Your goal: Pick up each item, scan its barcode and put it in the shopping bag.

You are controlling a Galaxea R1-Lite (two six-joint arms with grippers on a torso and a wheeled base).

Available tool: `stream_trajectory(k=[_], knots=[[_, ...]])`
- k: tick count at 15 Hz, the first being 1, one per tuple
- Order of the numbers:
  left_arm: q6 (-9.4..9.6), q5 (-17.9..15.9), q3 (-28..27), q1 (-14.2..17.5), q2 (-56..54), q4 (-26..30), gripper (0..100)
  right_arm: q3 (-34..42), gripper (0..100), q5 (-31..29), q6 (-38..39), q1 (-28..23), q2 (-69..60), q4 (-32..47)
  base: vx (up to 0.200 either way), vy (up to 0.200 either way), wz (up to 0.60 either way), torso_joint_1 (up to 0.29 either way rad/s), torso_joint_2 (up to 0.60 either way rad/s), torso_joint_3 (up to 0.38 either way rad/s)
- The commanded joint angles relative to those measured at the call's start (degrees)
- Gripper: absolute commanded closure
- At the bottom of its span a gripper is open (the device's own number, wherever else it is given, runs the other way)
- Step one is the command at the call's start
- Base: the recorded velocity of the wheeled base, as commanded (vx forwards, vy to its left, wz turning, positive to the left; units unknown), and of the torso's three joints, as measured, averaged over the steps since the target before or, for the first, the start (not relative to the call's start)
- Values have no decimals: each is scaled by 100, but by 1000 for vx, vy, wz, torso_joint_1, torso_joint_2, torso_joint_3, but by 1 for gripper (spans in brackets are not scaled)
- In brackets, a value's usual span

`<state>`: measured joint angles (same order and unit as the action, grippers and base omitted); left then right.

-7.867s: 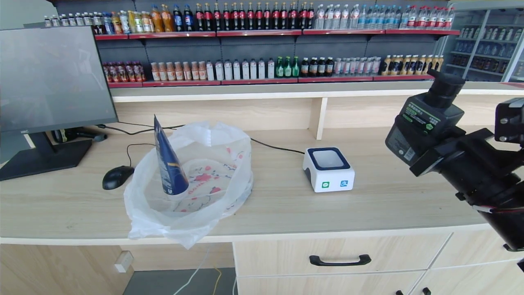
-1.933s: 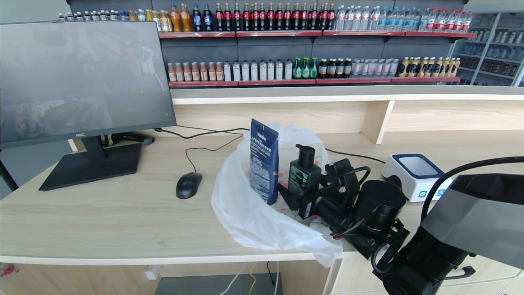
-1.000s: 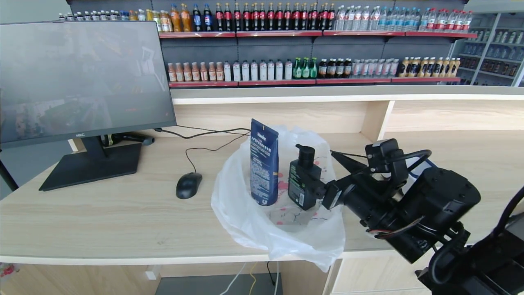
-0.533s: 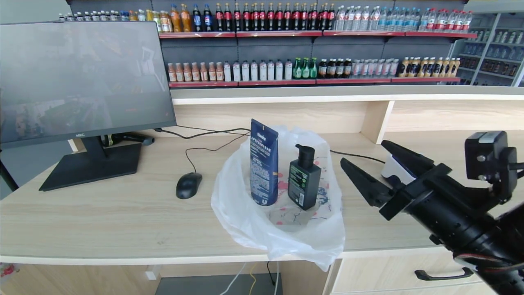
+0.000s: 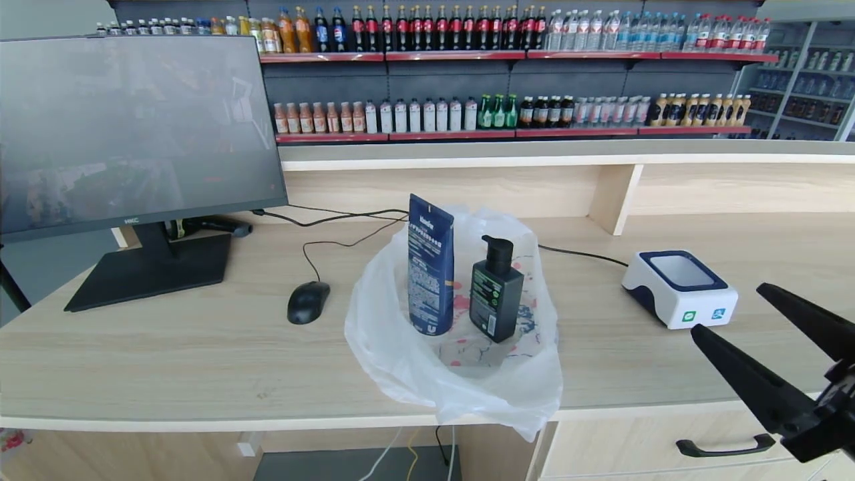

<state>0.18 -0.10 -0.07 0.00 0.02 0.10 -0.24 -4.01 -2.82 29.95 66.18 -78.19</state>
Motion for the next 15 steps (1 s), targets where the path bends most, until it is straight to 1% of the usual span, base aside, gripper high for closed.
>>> stream_trajectory(k=[1, 2, 4, 5, 7, 8, 9, 10, 13, 15], knots=[[-1, 1, -1, 0, -2, -1, 0, 24, 0, 23, -105, 11, -1072, 1016, 0, 0, 0, 0, 0, 0], [-1, 1, 7, 0, -2, -1, 0, 24, 0, 50, -246, 230, -1872, 2273, 0, 0, 0, 0, 0, 0], [-1, 1, -1, 0, -2, -1, 0, 24, 0, 50, -307, 371, -3024, 4040, 0, 0, 0, 0, 0, 0], [-1, 1, -1, 0, -2, -1, 0, 24, 0, 50, -342, 441, -3859, 5138, 0, 0, 0, 0, 0, 0], [-1, 1, 7, 0, -2, -1, 0, 24, 0, 50, -659, 556, -5801, 7230, 0, 0, 0, 0, 0, 0], [-1, 1, -1, 0, -2, -1, 0, -222, 0, 23, -615, 503, -6566, 8021, 0, 0, 0, 0, 0, 0], [-1, 1, 7, 0, -2, -1, 0, -345, 0, -12, -378, 309, -6618, 8267, 0, 0, 0, 0, 0, 0], [-1, 1, -1, 0, -2, -1, 0, -345, 0, 41, -140, 107, -6618, 8276, 0, 0, 0, 0, 0, 0], [-1, 1, -1, 0, -2, -1, 0, -336, 0, 41, 238, -209, -6618, 8276, 0, 0, 0, 0, 0, 0], [-1, 1, -1, 0, -2, -1, 0, -345, 0, 32, 475, -1237, -6056, 8276, 0, 0, 0, 0, 0, 0]])
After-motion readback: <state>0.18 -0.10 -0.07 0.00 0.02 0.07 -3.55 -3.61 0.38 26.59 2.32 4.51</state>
